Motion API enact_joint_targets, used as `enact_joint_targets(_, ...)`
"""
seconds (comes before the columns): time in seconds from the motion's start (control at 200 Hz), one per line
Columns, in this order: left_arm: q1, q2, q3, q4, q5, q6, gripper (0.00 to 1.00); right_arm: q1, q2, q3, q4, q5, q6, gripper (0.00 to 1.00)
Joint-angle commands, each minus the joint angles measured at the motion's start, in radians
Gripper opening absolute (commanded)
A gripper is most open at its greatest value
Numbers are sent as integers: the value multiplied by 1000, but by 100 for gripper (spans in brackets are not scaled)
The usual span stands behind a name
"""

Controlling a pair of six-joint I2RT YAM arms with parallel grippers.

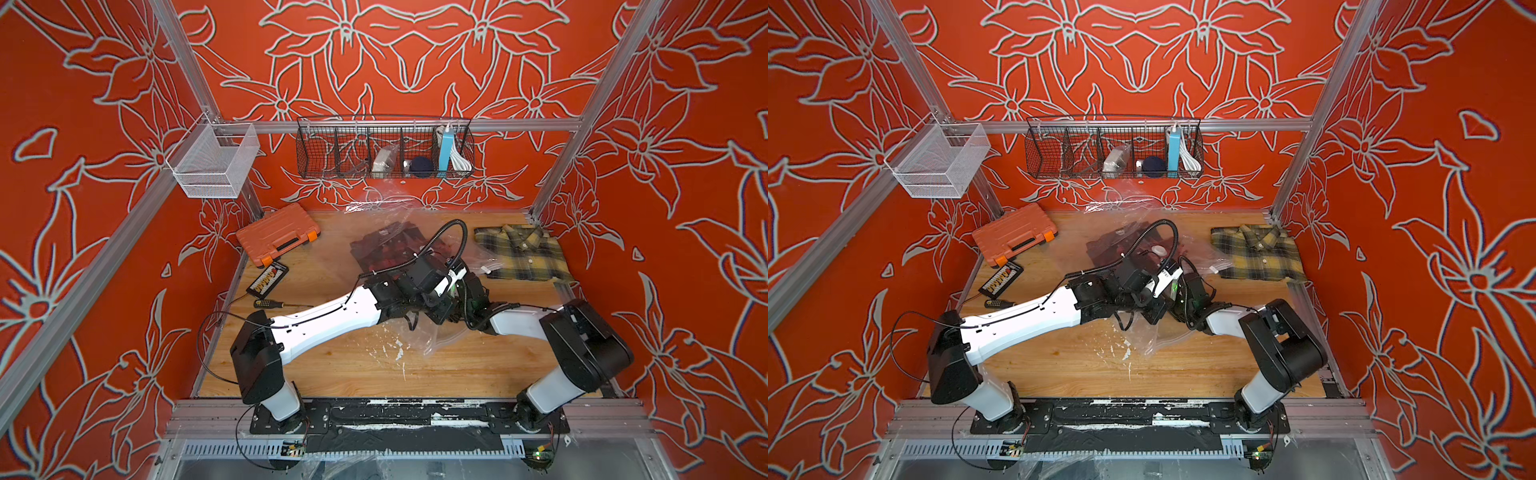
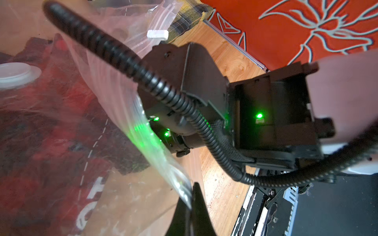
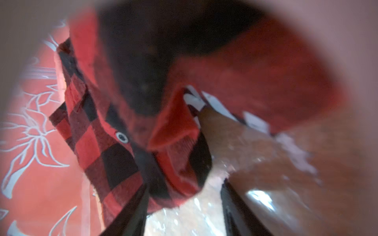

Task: Place the folded shirt into the vacuum bag
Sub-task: Place the shirt in the vacuum bag.

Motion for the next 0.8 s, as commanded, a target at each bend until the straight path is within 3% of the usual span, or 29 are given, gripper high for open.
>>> enact_joint_targets(0.0,-35,14,9,25,51,-3,0,2,81,28,57,37,44,50)
enact_joint_targets(0.25,-48,22,5,31,64,-5,0,12,244,185,195,-10,20,24)
enact_joint_targets(0.525,-49,29,8,31,73,-9,0,-1,312,277,292,11,25,12)
enact_joint_targets(0.665,-49,31,10,30,75,-11,0,-4,353,418,155,-25,-72,10)
enact_joint_targets(0.796,-49,20,5,21,54,-1,0,-14,339,407,86,-57,-112,7)
